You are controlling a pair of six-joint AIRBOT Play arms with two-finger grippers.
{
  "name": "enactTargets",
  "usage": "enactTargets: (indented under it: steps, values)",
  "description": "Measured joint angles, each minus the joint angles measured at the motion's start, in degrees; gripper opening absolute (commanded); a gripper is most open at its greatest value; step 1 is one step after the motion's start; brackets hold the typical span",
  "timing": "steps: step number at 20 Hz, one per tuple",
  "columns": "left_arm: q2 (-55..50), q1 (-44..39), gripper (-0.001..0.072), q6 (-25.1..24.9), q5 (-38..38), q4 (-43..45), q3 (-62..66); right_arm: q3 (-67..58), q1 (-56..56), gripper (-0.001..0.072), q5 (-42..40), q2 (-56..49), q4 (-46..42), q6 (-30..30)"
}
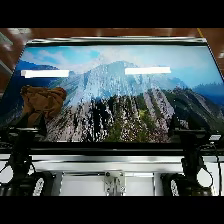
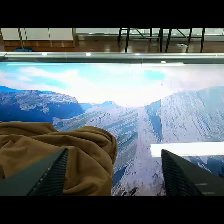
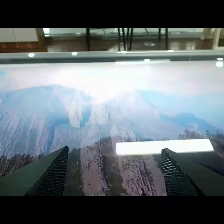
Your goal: Fold the shirts.
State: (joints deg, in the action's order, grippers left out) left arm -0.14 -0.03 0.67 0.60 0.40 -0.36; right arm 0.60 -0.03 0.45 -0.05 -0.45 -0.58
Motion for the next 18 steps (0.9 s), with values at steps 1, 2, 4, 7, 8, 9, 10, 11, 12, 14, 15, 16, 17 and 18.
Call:
enactTargets:
  steps: [1, 2, 4, 7, 8, 9, 10, 11, 12, 14, 15, 16, 17, 18]
  values:
    - [0.0, 0.0, 0.0698, 0.0, 0.0, 0.0, 0.0, 0.0, 0.0, 0.0698, 0.0, 0.0, 0.0, 0.0]
    - [0.0, 0.0, 0.0698, 0.0, 0.0, 0.0, 0.0, 0.0, 0.0, 0.0698, 0.0, 0.0, 0.0, 0.0]
    - [0.0, 0.0, 0.0698, 0.0, 0.0, 0.0, -0.1, 0.0, 0.0, 0.0698, 0.1, 0.0, 0.0, -0.1]
    - [0.0, 0.0, 0.0698, 0.0, 0.0, 0.0, -0.1, 0.0, 0.0, 0.0697, 0.6, 0.0, 0.1, -0.5]
    - [0.0, 0.0, 0.0698, 0.0, 0.0, 0.0, -0.1, 0.0, 0.0, 0.0697, 0.7, 0.0, 0.1, -0.5]
    - [0.0, 0.0, 0.0698, 0.0, 0.0, 0.0, -0.1, 0.0, 0.0, 0.0698, 0.7, 0.0, 0.1, -0.6]
    - [0.0, 0.0, 0.0698, 0.0, 0.0, 0.0, -0.1, 0.0, 0.0, 0.0698, 1.0, 0.0, 0.1, -0.7]
    - [0.0, 0.0, 0.0698, 0.0, 0.0, 0.0, -0.1, 0.0, 0.0, 0.0698, 1.0, 0.0, 0.1, -0.7]
    - [0.0, 0.0, 0.0698, 0.0, 0.0, 0.0, -0.1, 0.0, 0.0, 0.0698, 1.0, 0.0, 0.1, -0.7]
    - [0.0, 0.0, 0.0698, 0.0, 0.0, 0.0, -0.1, 0.0, 0.0, 0.0698, 1.0, 0.0, 0.1, -0.7]
    - [0.0, 0.0, 0.0698, 0.0, 0.0, 0.0, -0.1, 0.0, 0.0, 0.0698, 1.0, 0.0, 0.1, -0.7]
    - [0.0, 0.0, 0.0698, 0.0, 0.0, 0.0, -0.1, -0.2, 0.0, 0.0698, 1.0, 0.0, 0.1, -1.0]
    - [0.0, 0.0, 0.0698, 0.0, 0.0, 0.0, -0.1, -0.7, 0.0, 0.0698, 1.0, 0.0, 0.1, -1.4]
    - [0.0, 0.0, 0.0698, 0.0, -0.1, 0.0, -0.1, -1.5, 0.0, 0.0698, 1.0, 0.0, 0.0, -1.6]
